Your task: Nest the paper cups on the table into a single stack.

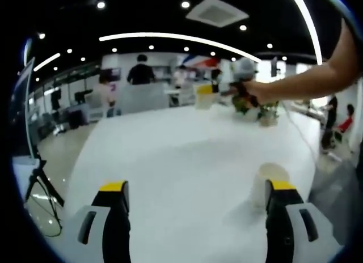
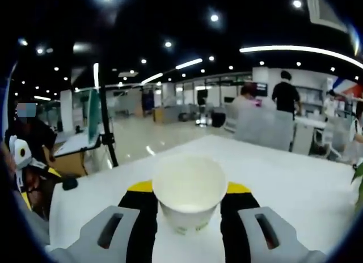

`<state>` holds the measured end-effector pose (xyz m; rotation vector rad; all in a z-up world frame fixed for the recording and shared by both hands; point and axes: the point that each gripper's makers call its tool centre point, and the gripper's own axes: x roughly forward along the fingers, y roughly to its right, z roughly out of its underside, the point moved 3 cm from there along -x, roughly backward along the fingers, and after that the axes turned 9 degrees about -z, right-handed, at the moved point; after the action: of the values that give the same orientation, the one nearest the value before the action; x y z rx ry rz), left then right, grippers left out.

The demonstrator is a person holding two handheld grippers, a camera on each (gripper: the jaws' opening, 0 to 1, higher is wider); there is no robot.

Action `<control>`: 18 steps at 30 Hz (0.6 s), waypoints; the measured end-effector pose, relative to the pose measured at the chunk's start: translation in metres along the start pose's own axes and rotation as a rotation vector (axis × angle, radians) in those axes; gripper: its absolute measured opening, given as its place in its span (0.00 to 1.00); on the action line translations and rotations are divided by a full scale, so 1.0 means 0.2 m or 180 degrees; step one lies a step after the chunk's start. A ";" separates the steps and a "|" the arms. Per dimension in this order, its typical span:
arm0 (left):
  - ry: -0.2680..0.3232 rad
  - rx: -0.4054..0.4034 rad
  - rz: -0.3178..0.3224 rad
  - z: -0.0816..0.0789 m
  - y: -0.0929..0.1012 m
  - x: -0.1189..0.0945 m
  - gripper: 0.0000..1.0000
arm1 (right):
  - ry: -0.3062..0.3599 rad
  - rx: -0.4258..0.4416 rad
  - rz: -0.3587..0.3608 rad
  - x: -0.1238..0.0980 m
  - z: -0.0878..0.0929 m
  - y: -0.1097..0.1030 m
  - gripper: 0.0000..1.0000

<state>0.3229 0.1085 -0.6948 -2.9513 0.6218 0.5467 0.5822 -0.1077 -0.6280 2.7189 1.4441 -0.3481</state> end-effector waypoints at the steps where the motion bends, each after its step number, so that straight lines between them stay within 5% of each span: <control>1: -0.0009 -0.0006 0.0005 0.00 0.01 -0.01 0.98 | 0.0000 -0.0009 -0.0012 -0.01 0.00 -0.01 0.41; 18: -0.0066 -0.0046 0.0126 0.00 0.06 -0.05 0.98 | 0.0013 -0.0148 -0.0176 -0.13 -0.05 -0.28 0.41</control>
<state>0.3098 0.1020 -0.6902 -2.9485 0.6785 0.5869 0.5240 -0.0951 -0.6088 2.6496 1.5112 -0.3074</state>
